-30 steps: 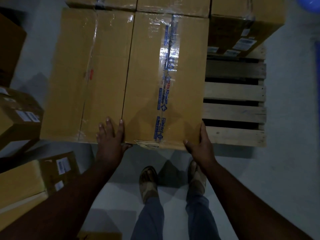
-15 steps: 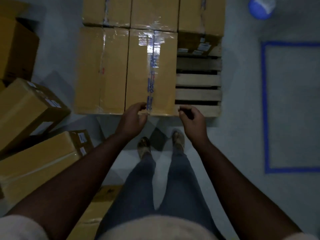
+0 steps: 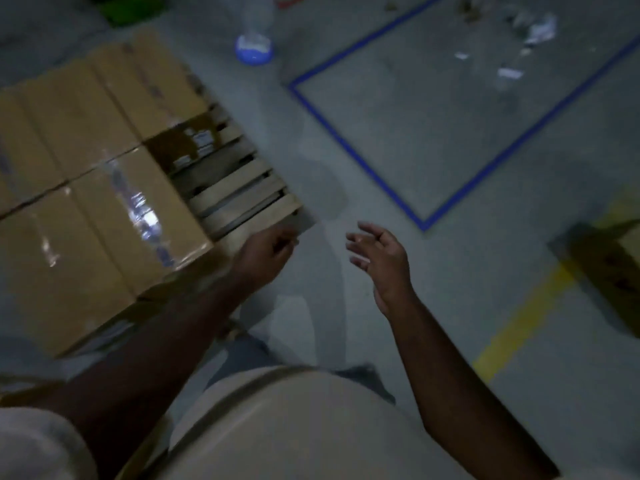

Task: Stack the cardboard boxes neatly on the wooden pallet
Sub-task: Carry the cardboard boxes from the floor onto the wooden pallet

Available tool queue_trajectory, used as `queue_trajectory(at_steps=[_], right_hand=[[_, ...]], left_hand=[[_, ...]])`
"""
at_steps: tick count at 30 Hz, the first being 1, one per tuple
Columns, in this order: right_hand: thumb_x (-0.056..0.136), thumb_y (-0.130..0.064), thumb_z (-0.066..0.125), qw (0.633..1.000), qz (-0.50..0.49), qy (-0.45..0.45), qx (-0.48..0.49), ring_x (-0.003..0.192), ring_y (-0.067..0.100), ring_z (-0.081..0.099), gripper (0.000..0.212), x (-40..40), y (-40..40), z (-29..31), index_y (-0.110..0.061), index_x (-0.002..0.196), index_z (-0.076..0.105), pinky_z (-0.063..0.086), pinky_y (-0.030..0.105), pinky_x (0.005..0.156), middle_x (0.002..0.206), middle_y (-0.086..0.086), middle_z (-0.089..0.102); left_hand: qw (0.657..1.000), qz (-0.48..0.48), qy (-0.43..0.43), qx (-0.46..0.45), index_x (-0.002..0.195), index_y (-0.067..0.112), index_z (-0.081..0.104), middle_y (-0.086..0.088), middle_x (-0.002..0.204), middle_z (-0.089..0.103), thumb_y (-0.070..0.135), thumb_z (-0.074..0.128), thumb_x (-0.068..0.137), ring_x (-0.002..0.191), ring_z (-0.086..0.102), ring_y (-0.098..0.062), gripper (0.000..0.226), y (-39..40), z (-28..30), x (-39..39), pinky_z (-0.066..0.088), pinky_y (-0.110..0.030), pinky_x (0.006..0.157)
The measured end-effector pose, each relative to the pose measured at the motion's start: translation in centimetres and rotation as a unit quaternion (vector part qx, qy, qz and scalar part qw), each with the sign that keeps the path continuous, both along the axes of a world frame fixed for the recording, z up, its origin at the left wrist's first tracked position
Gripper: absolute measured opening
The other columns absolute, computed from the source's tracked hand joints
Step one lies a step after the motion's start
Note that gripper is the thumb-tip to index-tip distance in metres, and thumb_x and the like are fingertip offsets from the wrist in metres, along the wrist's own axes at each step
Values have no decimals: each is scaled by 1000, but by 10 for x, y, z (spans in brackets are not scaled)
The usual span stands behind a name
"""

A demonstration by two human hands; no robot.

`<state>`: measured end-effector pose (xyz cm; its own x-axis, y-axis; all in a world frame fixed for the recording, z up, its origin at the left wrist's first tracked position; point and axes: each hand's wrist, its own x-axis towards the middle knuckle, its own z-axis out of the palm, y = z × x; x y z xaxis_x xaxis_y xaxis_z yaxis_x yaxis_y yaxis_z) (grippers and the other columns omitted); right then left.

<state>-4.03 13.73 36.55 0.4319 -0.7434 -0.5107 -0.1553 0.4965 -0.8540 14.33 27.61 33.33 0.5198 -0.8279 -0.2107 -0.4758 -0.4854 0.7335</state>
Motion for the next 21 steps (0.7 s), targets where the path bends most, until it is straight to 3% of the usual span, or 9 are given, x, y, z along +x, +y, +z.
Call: queue_trajectory(at_steps=[3, 8, 14, 19, 21], right_hand=[[99, -8, 63, 997, -79, 3, 5, 89, 17, 72, 21, -120, -43, 2, -17, 117, 68, 54, 34, 80, 103, 5, 78], [101, -13, 63, 969, -247, 24, -3, 94, 21, 71, 19, -310, -109, 14, -16, 118, 68, 55, 34, 81, 108, 4, 78], [100, -17, 67, 922, -386, 16, 2, 102, 27, 73, 23, -477, -190, 11, -12, 122, 69, 57, 39, 84, 114, 9, 77], [98, -17, 69, 891, -454, 3, 17, 105, 30, 74, 19, -578, -275, -9, -14, 117, 70, 57, 38, 81, 111, 8, 78], [97, -16, 70, 880, -475, 11, 28, 104, 30, 74, 18, -619, -311, -12, -14, 115, 71, 59, 41, 86, 112, 9, 78]], left_hand=[[996, -71, 55, 0, 121, 12, 69, 5, 106, 71, 13, 62, 100, 79, 64, 9, 23, -82, 0, -100, 43, 0, 71], [975, -184, 111, -59, 112, 15, 72, 1, 99, 76, 20, 67, 95, 86, 72, -2, 19, -206, 10, -272, 54, -18, 83], [936, -311, 161, -32, 110, 15, 71, 3, 96, 74, 11, 69, 96, 82, 67, 5, 15, -337, 5, -442, 52, -15, 82], [913, -373, 163, 5, 111, 18, 72, 1, 101, 75, 13, 69, 96, 88, 70, -6, 17, -450, -23, -549, 56, -22, 85], [906, -390, 164, 10, 112, 17, 72, 1, 100, 74, 12, 69, 96, 87, 69, -1, 17, -499, -34, -593, 55, -19, 84]])
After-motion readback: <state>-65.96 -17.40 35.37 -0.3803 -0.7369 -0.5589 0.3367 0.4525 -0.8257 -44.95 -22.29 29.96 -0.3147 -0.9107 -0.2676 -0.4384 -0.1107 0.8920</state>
